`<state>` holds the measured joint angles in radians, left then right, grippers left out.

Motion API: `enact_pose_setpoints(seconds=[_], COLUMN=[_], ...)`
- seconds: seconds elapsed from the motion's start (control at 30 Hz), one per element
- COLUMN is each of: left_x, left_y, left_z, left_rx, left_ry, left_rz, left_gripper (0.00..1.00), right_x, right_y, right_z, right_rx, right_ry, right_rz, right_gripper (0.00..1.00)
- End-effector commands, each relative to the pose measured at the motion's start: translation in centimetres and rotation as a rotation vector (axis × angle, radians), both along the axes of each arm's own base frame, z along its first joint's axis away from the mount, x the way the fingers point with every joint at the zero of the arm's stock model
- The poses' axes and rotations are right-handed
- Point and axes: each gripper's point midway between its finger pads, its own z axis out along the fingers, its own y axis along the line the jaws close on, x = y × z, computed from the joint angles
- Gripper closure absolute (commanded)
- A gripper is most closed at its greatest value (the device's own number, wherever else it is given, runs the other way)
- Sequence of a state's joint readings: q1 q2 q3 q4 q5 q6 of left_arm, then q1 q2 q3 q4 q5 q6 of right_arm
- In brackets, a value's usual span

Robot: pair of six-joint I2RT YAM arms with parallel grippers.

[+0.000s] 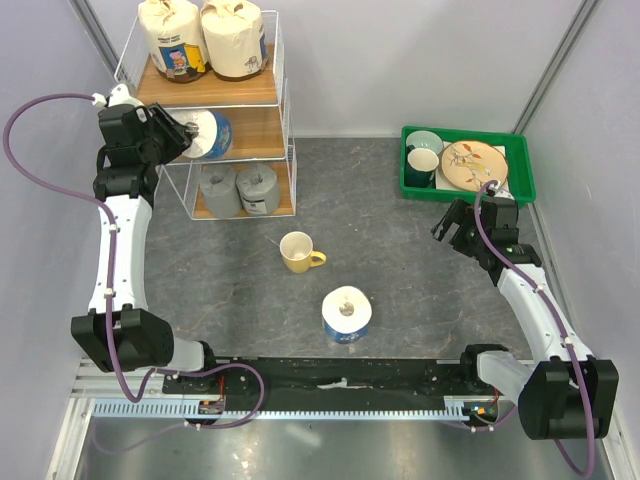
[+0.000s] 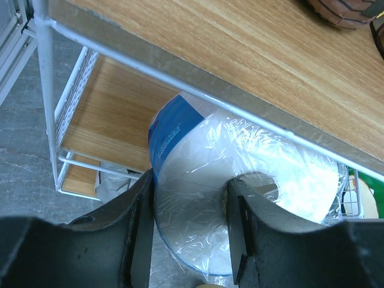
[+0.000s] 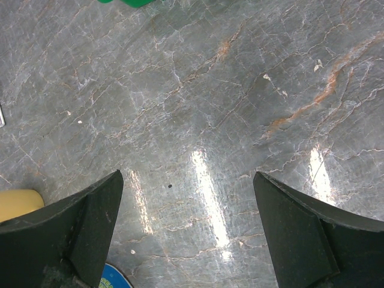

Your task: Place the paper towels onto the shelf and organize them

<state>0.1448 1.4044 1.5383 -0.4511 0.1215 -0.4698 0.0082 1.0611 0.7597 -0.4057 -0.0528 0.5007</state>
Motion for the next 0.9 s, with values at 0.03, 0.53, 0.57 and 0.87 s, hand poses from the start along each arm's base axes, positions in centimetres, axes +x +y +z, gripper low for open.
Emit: enact_pose_setpoints(seconds=[0.03, 0.53, 0.57, 0.87], left_x=[-0.5, 1.2, 1.3, 2.0], left_y=[0.3, 0.6, 0.6, 0.6], left_z=[5.1, 2.1, 2.2, 2.8], left_rx=[0.029, 0.025, 0.025, 0.006], left_ry=[-0.140, -0.080, -0.083, -0.100], left_rz=[0.012, 0.007, 0.009, 0.012], left_gripper=[0.64, 0.38, 0.36, 0.33], right_x=[0.3, 0.4, 0.4, 0.4], right_y=[0.0, 0.0, 0.0, -0.1], right_z=[0.6, 0.6, 0.6, 0.4], right_rx=[-0.004, -0.004, -0.003, -0.008], right_ry=[-0.023, -0.024, -0.022, -0.018], right_rz=[0.008, 0.011, 0.008, 0.007], right_gripper=[0.02, 0.02, 0.02, 0.02])
